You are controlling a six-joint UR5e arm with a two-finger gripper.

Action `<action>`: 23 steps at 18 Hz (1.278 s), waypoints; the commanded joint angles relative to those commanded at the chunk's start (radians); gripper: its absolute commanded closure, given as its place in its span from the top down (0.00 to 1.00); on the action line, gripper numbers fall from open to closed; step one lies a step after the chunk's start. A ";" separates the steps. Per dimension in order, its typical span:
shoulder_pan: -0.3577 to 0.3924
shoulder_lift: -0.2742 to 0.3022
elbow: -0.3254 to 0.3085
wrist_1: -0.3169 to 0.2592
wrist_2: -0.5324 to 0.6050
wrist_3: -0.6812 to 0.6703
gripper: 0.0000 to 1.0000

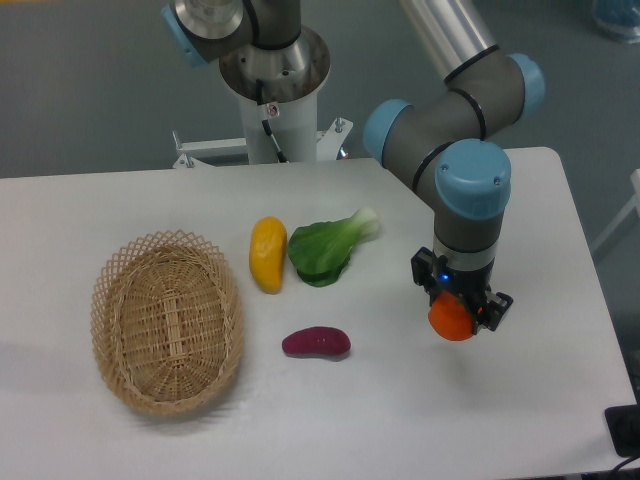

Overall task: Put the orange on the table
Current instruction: 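Carry the held orange toward the purple sweet potato and lower it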

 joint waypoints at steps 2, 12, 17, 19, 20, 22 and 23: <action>-0.002 0.000 -0.002 0.000 0.000 0.000 0.43; -0.012 0.005 -0.049 0.012 -0.002 -0.084 0.43; -0.025 0.002 -0.081 0.021 -0.002 -0.163 0.43; -0.040 0.005 -0.107 0.026 -0.002 -0.186 0.43; -0.043 0.008 -0.121 0.035 -0.002 -0.186 0.43; -0.057 0.008 -0.141 0.048 -0.005 -0.183 0.43; -0.063 0.002 -0.146 0.048 -0.005 -0.180 0.43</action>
